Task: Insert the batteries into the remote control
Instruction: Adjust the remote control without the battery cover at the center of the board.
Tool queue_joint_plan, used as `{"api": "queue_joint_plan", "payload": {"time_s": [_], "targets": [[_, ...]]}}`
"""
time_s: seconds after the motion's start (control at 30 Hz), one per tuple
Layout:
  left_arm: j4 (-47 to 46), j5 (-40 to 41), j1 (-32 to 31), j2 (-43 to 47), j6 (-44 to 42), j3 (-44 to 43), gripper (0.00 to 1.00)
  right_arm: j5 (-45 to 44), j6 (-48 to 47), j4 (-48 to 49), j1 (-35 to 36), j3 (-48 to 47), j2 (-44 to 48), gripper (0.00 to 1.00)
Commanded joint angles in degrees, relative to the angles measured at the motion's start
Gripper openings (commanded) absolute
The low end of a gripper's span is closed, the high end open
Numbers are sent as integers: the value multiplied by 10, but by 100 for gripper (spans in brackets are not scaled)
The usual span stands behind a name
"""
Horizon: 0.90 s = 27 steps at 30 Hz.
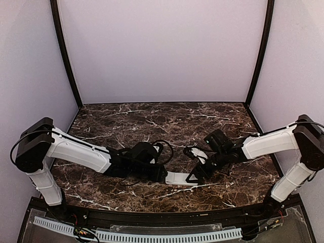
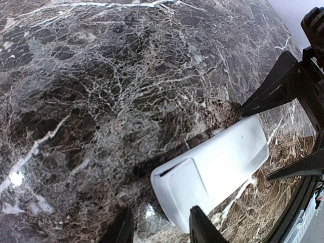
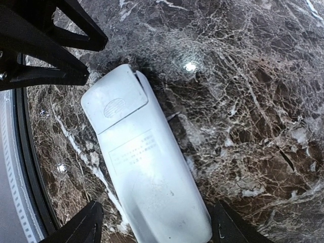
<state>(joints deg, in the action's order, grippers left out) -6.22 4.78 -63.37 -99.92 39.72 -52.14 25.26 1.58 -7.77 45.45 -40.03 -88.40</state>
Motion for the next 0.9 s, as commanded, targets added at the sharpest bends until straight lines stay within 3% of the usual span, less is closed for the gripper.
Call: {"api": "queue_joint_plan", "payload": {"time_s": [0.0,0.27,0.57,0.87], "targets": [[-4,-12,16,36,3,16,38,21,-5,17,12,6,-11,71],[-4,-35,35,43,-21,19,39,31,6,14,34,13,-8,66],[-13,-93,35,21,-80,-1,37,-45,29,8,78,17,-6,72],[-2,-86,43,6,-141,-29,38,-82,63,13,87,31,-6,80]]}}
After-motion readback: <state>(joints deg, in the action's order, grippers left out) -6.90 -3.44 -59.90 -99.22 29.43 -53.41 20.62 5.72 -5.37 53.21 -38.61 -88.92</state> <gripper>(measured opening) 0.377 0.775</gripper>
